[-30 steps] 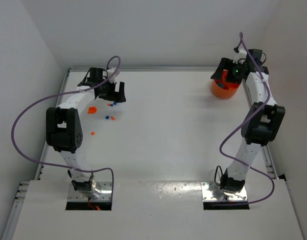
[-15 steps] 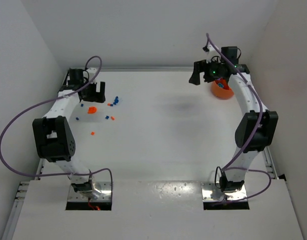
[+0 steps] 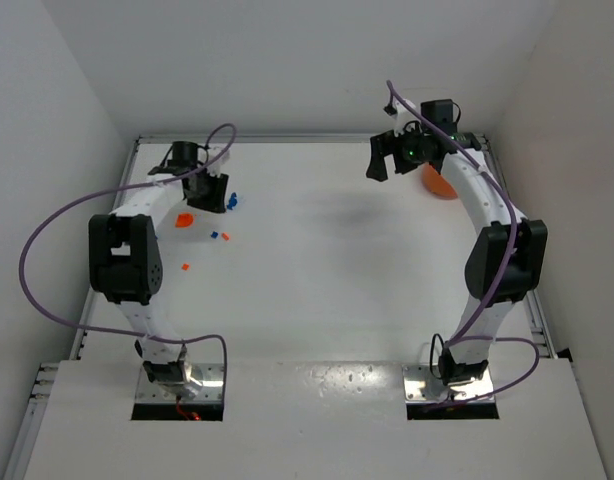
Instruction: Sort the legos into containers by color
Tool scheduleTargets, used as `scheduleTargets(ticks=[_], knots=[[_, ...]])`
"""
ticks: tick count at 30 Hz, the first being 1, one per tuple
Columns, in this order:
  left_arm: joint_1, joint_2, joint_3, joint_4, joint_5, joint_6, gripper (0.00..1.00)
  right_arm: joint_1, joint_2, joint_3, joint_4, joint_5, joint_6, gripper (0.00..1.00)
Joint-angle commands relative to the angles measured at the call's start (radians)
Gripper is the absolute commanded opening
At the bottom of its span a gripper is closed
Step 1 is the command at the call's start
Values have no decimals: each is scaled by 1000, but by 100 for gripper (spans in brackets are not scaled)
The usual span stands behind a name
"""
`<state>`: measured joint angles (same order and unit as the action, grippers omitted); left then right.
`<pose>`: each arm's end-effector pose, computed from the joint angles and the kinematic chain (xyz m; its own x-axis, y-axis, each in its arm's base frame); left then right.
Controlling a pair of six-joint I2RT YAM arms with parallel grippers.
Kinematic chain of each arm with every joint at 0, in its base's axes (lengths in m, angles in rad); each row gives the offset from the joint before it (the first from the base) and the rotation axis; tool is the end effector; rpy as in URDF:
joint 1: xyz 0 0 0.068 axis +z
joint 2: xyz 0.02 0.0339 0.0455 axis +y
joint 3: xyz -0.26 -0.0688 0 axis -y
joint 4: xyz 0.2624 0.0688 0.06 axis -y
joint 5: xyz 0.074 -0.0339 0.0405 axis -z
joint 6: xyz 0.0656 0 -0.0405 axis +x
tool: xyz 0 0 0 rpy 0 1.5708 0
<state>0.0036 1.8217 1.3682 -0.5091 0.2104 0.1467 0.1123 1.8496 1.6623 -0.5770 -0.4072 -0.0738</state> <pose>0.4257 -0.0122 0.1910 -0.7949 0.1401 -0.5903 0.2345 0.9683 -0.0860 0.4516 0.0771 0.2807 -0.6573 -0.1423 -0.7401 -0.4366 0.8723 0.2201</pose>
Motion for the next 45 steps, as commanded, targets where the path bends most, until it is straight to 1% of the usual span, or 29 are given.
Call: scheduleTargets(ticks=[1, 3, 4, 6, 8, 12, 19, 20, 22, 23, 27, 32, 35, 36, 39, 40, 43, 45], knots=[[-48, 43, 77, 43, -22, -38, 50, 9, -20, 8, 35, 25, 14, 99], [-73, 85, 107, 43, -36, -49, 54, 9, -20, 8, 35, 36, 23, 99], [-83, 94, 108, 52, -36, -59, 60, 9, -20, 8, 35, 36, 23, 99], [-96, 114, 120, 70, -71, -68, 65, 9, -29, -1, 35, 45, 23, 99], [-106, 131, 130, 92, -118, -79, 68, 9, -29, -12, 35, 45, 32, 99], [-117, 186, 169, 92, -184, -90, 70, 9, -29, -12, 35, 45, 43, 99], [-126, 240, 212, 110, -174, -101, 70, 9, -9, 27, 35, 56, 43, 99], [-126, 251, 212, 110, -174, -101, 66, 9, -9, 27, 46, 56, 43, 99], [-126, 260, 221, 110, -164, -101, 64, 9, -9, 17, 46, 56, 43, 99], [-126, 260, 230, 110, -164, -92, 61, 9, -9, 17, 46, 56, 43, 99], [-126, 283, 241, 119, -164, -82, 54, 9, 0, 17, 46, 65, 43, 99], [-126, 303, 241, 119, -174, -82, 49, 9, 0, 17, 46, 65, 43, 99], [-126, 312, 241, 119, -163, -82, 41, 9, 10, 17, 46, 65, 43, 99], [-126, 312, 241, 119, -163, -82, 33, 9, 10, 17, 46, 65, 43, 99], [-126, 312, 241, 129, -140, -82, 27, 9, 10, 8, 46, 27, 43, 99], [-126, 312, 241, 129, -140, -82, 23, 0, 10, -1, 57, 12, 43, 99], [-126, 312, 230, 129, -118, -82, 17, -10, -13, -50, 95, -65, 57, 99], [-126, 278, 221, 129, -59, -82, 15, -10, -13, -64, 107, -129, 69, 99]])
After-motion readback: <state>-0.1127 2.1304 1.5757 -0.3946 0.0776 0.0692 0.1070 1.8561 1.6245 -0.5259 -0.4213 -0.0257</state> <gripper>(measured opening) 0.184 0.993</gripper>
